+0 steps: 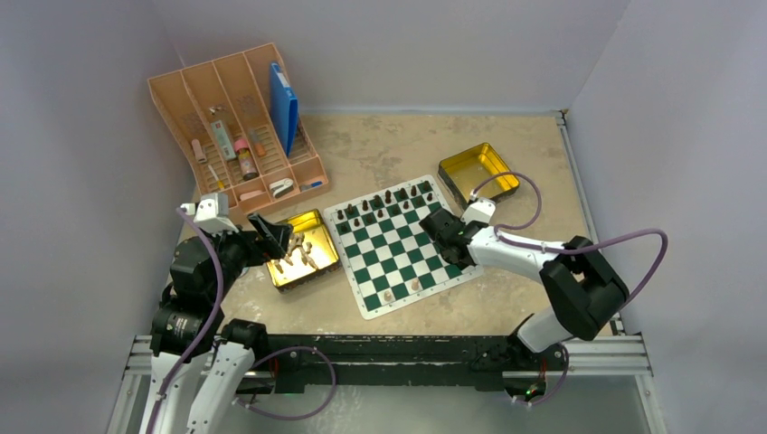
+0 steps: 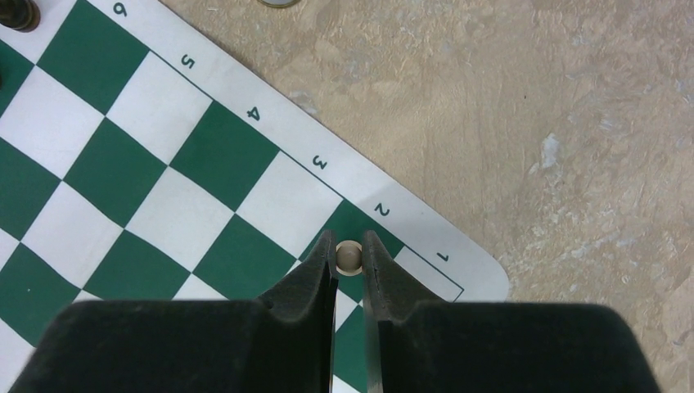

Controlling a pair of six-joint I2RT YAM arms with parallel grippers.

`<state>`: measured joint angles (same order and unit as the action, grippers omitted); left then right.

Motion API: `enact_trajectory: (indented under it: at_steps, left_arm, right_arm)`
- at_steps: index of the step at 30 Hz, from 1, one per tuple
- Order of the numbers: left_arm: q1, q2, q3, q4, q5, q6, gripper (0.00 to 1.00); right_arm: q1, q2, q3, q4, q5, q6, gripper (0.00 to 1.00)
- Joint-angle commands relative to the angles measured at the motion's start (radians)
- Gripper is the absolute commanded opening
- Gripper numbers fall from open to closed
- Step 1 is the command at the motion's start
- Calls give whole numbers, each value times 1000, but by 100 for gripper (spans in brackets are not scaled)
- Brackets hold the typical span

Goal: Set up the chess pieces on the board
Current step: Place the chess piece on the chessboard.

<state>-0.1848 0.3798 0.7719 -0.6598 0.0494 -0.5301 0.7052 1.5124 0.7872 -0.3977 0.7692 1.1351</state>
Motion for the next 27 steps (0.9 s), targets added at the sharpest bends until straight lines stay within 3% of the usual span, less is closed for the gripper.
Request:
enact_trajectory:
  at_steps: [1,14,27]
  left_arm:
    - [-4,-4,3,40,6,18,93]
    - [-4,-4,6,36,5,18,93]
    - [-4,2,6,29,1,13,90]
  right_arm:
    - [-4,1,23,-32,54,46,16]
    - [-4,5,37,-60,87,64,30]
    - [-2,-172,90,-21,20,-136,41]
